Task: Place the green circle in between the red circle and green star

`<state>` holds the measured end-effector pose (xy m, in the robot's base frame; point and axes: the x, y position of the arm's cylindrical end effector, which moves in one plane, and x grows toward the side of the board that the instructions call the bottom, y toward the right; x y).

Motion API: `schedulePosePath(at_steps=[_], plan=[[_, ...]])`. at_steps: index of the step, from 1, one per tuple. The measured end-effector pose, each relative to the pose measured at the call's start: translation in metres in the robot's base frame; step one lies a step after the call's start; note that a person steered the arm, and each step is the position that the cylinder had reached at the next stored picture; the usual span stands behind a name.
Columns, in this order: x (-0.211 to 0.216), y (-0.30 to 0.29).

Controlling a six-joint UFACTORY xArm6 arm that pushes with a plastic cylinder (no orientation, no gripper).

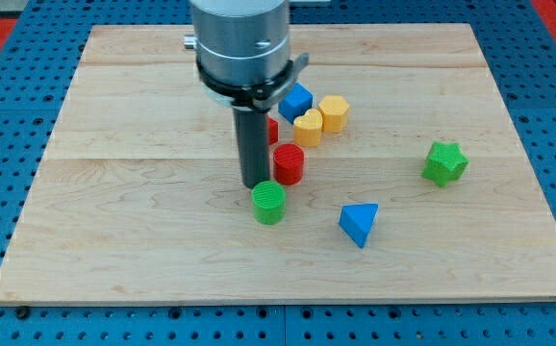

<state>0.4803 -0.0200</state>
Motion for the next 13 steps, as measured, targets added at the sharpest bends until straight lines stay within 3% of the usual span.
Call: schedulePosePath(at_steps=[2, 4, 6, 8, 10, 12, 13], plan=[[0.001, 0.009], [0.075, -0.049], [0.096, -0.029], [0.069, 0.000], [0.074, 0.003], [0.066, -0.033], [0.040, 0.004]])
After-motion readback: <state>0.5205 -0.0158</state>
